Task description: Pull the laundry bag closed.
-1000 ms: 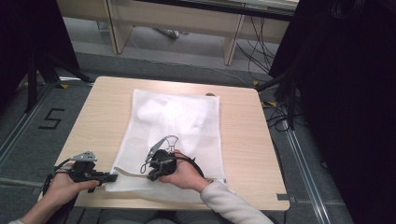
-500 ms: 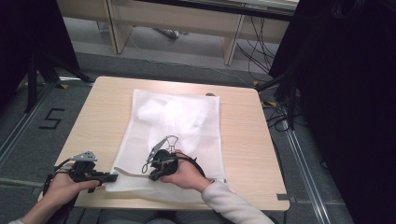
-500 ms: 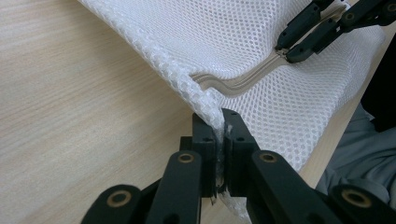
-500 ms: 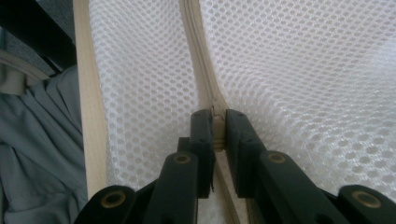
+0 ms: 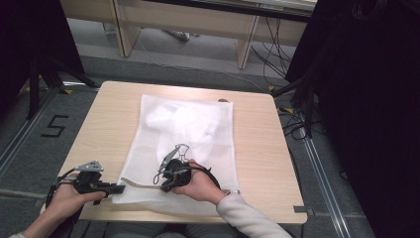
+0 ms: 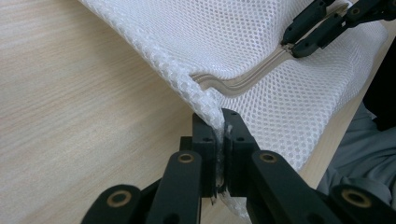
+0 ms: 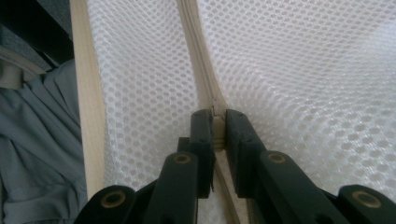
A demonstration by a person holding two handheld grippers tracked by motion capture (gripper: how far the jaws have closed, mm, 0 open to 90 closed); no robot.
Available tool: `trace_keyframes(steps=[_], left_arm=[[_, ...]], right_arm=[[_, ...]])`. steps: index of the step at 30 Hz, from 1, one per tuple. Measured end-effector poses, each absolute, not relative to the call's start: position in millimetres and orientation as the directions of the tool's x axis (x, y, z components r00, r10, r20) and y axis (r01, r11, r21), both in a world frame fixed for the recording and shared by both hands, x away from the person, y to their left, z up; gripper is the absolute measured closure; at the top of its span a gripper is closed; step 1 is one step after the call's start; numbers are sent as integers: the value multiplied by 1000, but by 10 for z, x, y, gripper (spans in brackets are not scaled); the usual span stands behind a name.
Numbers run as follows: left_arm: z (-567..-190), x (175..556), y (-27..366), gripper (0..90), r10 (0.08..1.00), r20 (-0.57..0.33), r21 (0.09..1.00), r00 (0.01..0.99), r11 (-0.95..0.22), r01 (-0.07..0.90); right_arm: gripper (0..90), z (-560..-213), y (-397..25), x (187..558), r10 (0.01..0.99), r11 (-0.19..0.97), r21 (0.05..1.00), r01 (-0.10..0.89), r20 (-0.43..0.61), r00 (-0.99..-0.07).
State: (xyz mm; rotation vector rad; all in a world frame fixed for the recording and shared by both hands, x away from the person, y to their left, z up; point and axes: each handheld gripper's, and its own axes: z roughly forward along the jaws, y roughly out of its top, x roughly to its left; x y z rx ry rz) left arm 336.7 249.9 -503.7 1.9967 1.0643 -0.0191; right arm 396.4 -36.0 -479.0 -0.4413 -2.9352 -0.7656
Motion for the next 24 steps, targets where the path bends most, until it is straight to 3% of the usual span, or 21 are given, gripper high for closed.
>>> trace_keyframes(steps=[24], left_arm=[[-5038,3368,2500,847,669,-376,674,641,-277,685]], right_arm=[[823,-4772,-417,3966,244,837,468,283,142,-959]])
